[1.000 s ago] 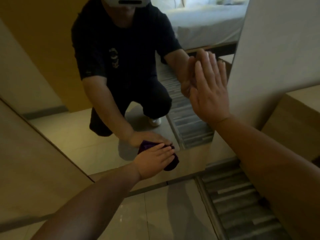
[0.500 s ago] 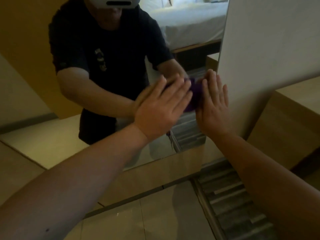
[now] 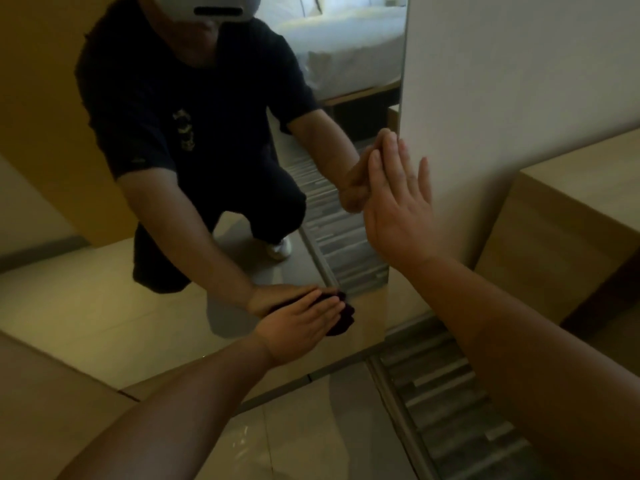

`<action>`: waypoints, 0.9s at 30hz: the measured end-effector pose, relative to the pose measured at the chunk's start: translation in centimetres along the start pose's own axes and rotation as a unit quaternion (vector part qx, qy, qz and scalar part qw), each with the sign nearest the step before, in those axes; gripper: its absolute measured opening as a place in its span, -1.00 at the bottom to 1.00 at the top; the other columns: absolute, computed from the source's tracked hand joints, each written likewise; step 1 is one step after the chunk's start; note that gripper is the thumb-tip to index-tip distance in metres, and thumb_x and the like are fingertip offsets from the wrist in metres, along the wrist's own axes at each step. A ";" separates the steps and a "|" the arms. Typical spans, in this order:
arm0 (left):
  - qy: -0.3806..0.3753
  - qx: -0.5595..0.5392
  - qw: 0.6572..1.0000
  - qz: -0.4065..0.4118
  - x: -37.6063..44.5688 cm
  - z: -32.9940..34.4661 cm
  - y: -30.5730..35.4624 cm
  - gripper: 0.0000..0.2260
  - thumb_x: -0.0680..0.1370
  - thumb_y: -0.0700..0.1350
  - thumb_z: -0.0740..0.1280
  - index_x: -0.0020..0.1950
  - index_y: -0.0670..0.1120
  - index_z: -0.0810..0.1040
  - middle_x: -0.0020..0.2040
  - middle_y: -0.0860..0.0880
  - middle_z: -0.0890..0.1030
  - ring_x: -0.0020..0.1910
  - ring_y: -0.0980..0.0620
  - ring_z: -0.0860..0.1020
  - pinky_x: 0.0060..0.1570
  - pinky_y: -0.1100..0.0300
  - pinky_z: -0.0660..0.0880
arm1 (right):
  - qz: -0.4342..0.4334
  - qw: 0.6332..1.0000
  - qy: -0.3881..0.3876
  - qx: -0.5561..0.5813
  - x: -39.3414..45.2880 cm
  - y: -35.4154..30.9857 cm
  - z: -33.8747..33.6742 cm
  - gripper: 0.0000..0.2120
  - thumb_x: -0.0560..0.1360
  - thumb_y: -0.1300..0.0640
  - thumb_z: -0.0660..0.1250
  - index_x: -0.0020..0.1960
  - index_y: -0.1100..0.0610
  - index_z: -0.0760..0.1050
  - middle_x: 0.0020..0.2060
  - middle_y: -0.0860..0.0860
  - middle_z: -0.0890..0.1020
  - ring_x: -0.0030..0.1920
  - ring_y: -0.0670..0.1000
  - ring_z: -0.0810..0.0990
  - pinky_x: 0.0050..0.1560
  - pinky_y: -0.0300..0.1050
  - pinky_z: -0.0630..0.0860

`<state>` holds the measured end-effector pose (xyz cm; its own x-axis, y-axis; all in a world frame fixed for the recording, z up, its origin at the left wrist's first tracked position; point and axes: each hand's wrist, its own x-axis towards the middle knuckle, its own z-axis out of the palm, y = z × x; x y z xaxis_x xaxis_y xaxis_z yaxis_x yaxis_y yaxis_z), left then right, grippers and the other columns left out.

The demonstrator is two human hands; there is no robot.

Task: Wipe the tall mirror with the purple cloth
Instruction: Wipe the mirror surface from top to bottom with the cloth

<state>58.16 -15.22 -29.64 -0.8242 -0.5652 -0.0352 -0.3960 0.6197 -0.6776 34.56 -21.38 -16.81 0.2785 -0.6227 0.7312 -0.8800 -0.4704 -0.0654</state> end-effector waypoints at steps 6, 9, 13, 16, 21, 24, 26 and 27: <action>0.100 -0.004 0.994 -0.053 -2.3 -6.1 -4.9 -0.63 0.62 -0.14 0.20 0.42 -0.18 0.43 0.42 -0.19 0.45 0.42 -0.18 0.38 0.48 -0.16 0.04 | 0.030 0.998 0.003 0.050 -0.5 1.7 -2.7 -0.48 0.65 0.11 0.02 0.58 0.19 0.06 0.59 0.14 0.02 0.60 0.09 -0.10 0.57 0.20 -0.11; 0.187 -0.018 0.967 -0.173 1.0 -13.0 -11.2 -0.55 0.73 -0.07 -0.14 0.41 -0.25 0.38 0.40 -0.30 0.42 0.44 -0.30 0.33 0.39 -0.32 0.17 | 0.080 0.996 0.010 0.048 0.0 3.3 -3.1 -0.48 0.67 0.11 0.01 0.59 0.18 0.01 0.60 0.14 -0.01 0.59 0.04 -0.15 0.57 0.11 -0.18; 0.309 0.093 0.905 -0.276 6.5 -18.7 -17.0 -0.67 0.70 -0.11 0.17 0.45 -0.19 0.41 0.47 -0.22 0.36 0.49 -0.22 0.26 0.37 -0.38 0.21 | 0.107 0.991 0.034 0.071 2.2 4.9 -2.6 -0.48 0.69 0.09 -0.04 0.60 0.18 -0.05 0.60 0.17 -0.02 0.59 0.10 -0.13 0.57 0.12 -0.16; 0.293 0.102 0.917 -0.252 8.4 -17.6 -16.3 -0.61 0.71 -0.10 0.10 0.54 -0.17 0.25 0.53 -0.20 0.26 0.53 -0.21 0.15 0.46 -0.27 -0.06 | 0.090 0.993 0.035 0.071 3.3 5.6 -1.6 -0.47 0.70 0.01 -0.06 0.61 0.16 -0.07 0.60 0.19 -0.05 0.59 0.13 -0.14 0.57 0.18 -0.14; 0.163 0.068 0.970 -0.167 8.9 -11.9 -9.3 -0.48 0.65 -0.06 0.08 0.57 -0.24 0.10 0.57 -0.24 0.12 0.56 -0.22 0.04 0.46 -0.26 -0.30 | 0.046 0.997 0.052 0.018 3.5 6.7 1.1 -0.37 0.66 0.03 0.19 0.59 0.19 -0.04 0.57 0.28 -0.01 0.58 0.24 -0.09 0.56 0.23 -0.08; 0.111 0.091 0.983 -0.118 9.8 -8.2 -6.3 -0.45 0.64 -0.02 0.08 0.56 -0.25 0.07 0.57 -0.24 0.11 0.56 -0.21 0.05 0.46 -0.26 -0.28 | 0.035 0.998 0.054 0.012 3.6 7.6 1.5 -0.42 0.68 0.04 0.14 0.59 0.19 -0.01 0.57 0.28 0.00 0.57 0.26 -0.06 0.56 0.22 -0.09; 0.059 0.071 0.993 -0.072 9.4 -6.2 -4.7 -0.43 0.61 0.01 0.17 0.54 -0.23 0.13 0.56 -0.22 0.15 0.55 -0.20 0.08 0.48 -0.23 -0.30 | 0.023 0.999 0.048 0.009 3.5 8.1 1.4 -0.42 0.69 0.06 0.14 0.60 0.18 -0.02 0.58 0.26 -0.02 0.58 0.25 -0.08 0.56 0.22 -0.10; 0.032 0.072 0.996 -0.051 8.9 -5.3 -3.7 -0.42 0.61 0.02 0.19 0.55 -0.22 0.14 0.56 -0.22 0.12 0.55 -0.20 0.08 0.47 -0.24 -0.32 | 0.019 0.999 0.044 0.006 3.4 8.2 1.2 -0.41 0.68 0.08 0.16 0.60 0.18 -0.03 0.58 0.25 -0.03 0.58 0.24 -0.09 0.56 0.22 -0.11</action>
<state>50.12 -19.70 -23.59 -0.8083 -0.5830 0.0821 -0.4203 0.4738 -0.7739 28.75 -28.16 -15.68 0.2095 -0.5831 0.7849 -0.8848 -0.4548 -0.1017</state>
